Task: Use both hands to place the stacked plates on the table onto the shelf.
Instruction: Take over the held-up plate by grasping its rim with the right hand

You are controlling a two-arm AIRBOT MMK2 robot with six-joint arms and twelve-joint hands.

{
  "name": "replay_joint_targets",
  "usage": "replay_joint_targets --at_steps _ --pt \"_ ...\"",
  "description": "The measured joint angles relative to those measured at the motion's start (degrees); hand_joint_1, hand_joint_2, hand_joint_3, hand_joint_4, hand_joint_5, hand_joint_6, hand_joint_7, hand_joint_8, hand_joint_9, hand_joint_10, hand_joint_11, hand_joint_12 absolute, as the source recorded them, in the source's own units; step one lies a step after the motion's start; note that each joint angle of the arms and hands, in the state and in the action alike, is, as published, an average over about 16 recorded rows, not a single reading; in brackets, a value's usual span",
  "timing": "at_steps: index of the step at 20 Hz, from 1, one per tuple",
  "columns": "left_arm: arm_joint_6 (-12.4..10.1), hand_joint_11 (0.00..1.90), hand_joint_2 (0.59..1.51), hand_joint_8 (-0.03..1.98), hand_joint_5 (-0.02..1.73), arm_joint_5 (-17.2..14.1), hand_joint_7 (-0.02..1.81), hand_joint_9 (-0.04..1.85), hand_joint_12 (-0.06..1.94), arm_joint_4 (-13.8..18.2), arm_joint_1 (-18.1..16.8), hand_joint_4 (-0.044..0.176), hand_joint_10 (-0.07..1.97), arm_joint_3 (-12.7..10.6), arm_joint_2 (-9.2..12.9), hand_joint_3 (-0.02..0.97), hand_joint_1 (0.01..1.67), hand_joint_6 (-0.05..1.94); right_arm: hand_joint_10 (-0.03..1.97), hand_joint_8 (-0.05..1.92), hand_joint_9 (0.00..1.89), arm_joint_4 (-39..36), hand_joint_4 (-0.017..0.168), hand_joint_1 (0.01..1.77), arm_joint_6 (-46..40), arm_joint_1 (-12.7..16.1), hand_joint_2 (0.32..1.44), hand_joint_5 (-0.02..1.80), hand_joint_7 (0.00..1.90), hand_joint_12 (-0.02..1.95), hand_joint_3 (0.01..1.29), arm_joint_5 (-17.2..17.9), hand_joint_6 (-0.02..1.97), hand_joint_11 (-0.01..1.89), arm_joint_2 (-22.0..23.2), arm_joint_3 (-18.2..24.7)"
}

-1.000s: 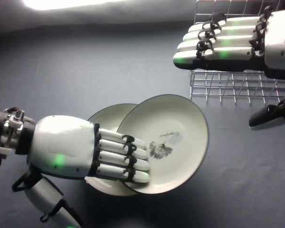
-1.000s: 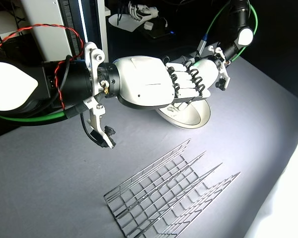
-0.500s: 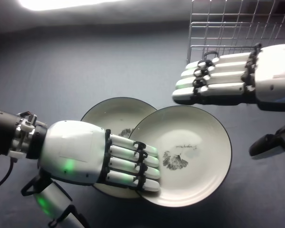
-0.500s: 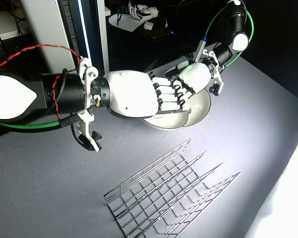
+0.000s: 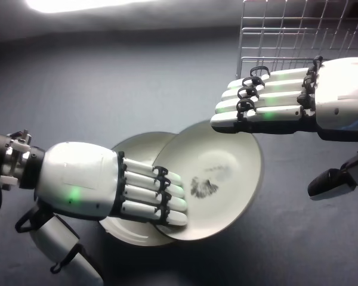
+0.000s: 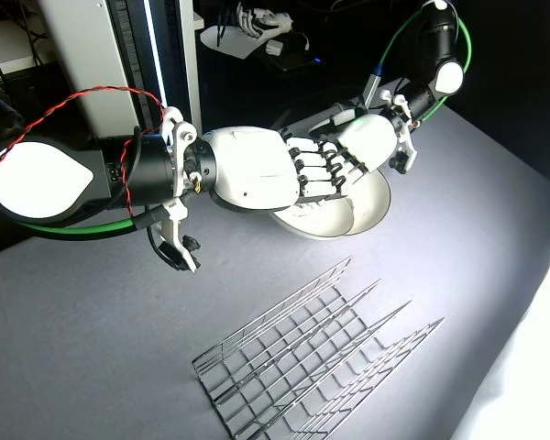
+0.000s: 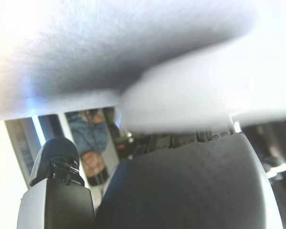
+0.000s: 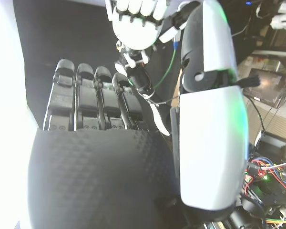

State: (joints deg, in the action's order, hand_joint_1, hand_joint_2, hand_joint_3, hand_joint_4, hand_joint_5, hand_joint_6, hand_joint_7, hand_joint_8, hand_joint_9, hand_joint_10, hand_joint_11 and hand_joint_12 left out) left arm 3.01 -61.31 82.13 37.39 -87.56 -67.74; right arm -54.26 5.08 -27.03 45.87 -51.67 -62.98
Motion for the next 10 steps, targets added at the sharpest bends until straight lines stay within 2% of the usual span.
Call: replay_joint_targets --at_steps 10 --pt "-1.07 0.01 1.111 -0.01 0.00 0.51 -0.01 -0.02 -0.01 -1.63 0.00 -0.003 -0.01 -0.48 0.39 0.020 0.01 -0.02 0.02 0.01 0.01 0.04 -0.002 1.14 -0.01 -0.25 0.93 0.02 0.01 0.01 0.02 -0.23 0.03 0.02 -0.33 -0.21"
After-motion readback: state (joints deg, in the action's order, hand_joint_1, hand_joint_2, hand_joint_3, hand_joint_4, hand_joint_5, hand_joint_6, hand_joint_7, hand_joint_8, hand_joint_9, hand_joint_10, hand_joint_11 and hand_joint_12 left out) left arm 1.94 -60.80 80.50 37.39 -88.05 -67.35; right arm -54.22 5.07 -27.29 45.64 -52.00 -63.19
